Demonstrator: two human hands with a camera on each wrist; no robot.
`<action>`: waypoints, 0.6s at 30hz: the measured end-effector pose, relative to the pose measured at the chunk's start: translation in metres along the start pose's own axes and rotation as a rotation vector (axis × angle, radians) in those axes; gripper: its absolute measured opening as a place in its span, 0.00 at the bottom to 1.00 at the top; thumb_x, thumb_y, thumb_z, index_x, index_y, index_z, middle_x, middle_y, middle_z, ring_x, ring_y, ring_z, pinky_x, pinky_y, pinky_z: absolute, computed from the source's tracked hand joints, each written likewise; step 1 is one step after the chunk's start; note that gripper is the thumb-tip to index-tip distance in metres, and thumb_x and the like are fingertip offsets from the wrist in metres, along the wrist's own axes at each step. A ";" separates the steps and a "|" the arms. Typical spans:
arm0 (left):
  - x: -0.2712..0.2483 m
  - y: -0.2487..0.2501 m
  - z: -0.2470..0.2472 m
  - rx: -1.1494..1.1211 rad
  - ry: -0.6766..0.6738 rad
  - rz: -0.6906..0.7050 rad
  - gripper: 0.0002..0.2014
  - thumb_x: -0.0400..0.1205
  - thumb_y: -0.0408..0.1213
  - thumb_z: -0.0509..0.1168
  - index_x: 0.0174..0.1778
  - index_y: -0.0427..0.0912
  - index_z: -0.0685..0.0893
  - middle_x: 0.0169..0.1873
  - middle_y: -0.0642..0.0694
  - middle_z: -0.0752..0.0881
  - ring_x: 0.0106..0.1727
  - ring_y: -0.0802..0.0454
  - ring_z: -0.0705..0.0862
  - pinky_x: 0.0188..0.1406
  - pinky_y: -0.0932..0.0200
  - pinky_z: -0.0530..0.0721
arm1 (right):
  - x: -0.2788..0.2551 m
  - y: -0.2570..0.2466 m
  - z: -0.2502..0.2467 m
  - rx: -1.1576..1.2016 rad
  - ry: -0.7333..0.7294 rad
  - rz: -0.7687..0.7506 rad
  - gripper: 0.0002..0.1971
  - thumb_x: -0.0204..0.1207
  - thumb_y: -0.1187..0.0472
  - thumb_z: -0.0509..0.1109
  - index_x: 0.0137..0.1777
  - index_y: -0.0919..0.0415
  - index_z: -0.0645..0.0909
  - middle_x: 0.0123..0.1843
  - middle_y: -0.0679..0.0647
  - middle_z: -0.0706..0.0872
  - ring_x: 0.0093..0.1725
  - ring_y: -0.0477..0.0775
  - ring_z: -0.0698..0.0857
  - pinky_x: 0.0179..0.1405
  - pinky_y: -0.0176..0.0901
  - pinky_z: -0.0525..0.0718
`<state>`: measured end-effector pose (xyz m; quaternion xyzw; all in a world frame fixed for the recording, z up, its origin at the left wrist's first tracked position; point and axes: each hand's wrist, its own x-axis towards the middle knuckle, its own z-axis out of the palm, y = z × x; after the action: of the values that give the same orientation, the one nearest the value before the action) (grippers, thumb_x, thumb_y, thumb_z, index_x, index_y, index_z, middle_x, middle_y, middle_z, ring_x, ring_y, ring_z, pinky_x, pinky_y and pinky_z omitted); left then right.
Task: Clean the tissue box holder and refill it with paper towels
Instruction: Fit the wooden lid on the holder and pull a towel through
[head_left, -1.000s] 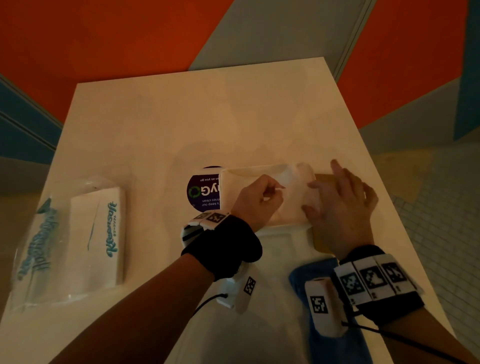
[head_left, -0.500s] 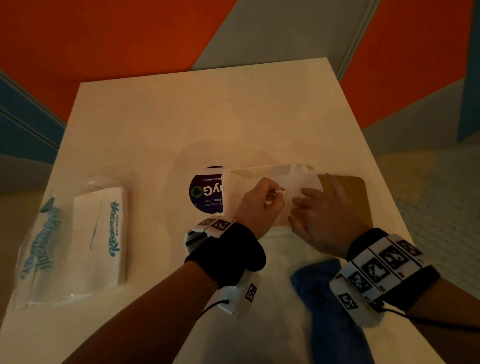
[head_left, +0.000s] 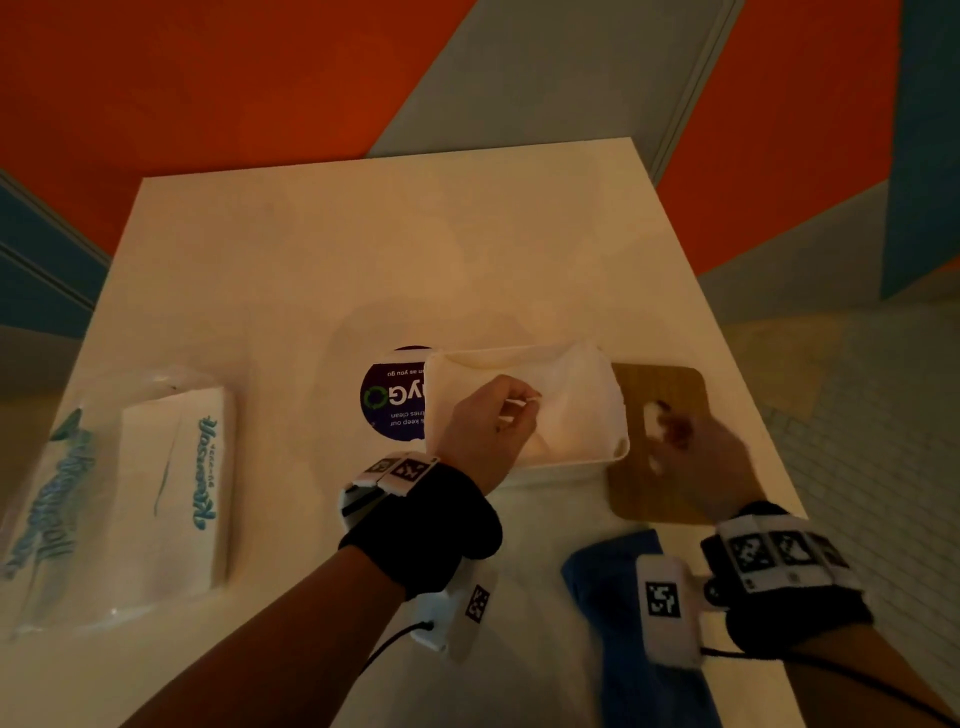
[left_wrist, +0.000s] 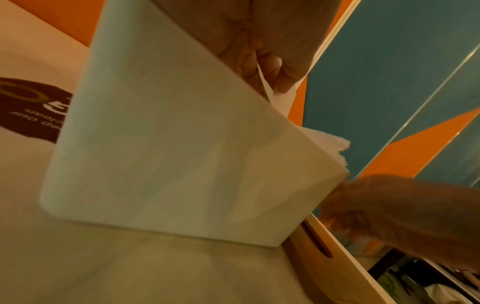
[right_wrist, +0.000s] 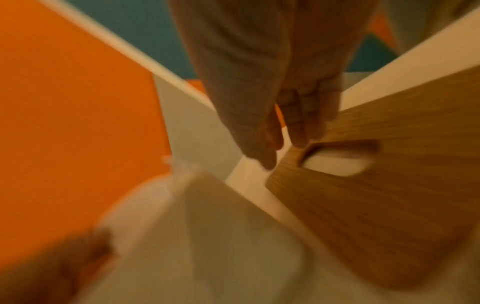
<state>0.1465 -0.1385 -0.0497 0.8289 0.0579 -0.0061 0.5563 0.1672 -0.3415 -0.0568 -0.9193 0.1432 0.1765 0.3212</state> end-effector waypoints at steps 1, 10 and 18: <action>-0.001 0.001 0.001 -0.004 -0.001 -0.003 0.06 0.79 0.29 0.62 0.48 0.31 0.81 0.43 0.48 0.81 0.34 0.69 0.79 0.35 0.82 0.75 | 0.002 0.006 0.010 -0.044 -0.098 0.069 0.26 0.72 0.51 0.71 0.67 0.63 0.73 0.64 0.64 0.81 0.62 0.66 0.79 0.63 0.55 0.76; -0.005 0.007 0.002 -0.023 -0.035 -0.012 0.07 0.79 0.31 0.63 0.49 0.32 0.83 0.48 0.44 0.83 0.36 0.68 0.79 0.35 0.80 0.75 | 0.006 0.015 0.024 -0.017 -0.135 0.103 0.52 0.65 0.56 0.78 0.81 0.58 0.44 0.70 0.63 0.74 0.65 0.67 0.75 0.69 0.64 0.72; -0.003 0.012 -0.001 -0.104 -0.076 -0.102 0.07 0.78 0.30 0.65 0.48 0.32 0.84 0.50 0.39 0.84 0.42 0.56 0.78 0.37 0.78 0.75 | -0.035 -0.024 -0.052 -0.091 -0.126 -0.654 0.37 0.56 0.68 0.81 0.63 0.46 0.70 0.64 0.47 0.79 0.58 0.57 0.81 0.52 0.51 0.79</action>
<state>0.1445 -0.1428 -0.0378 0.7940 0.0791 -0.0628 0.5995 0.1570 -0.3517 0.0082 -0.9173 -0.1878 0.1266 0.3275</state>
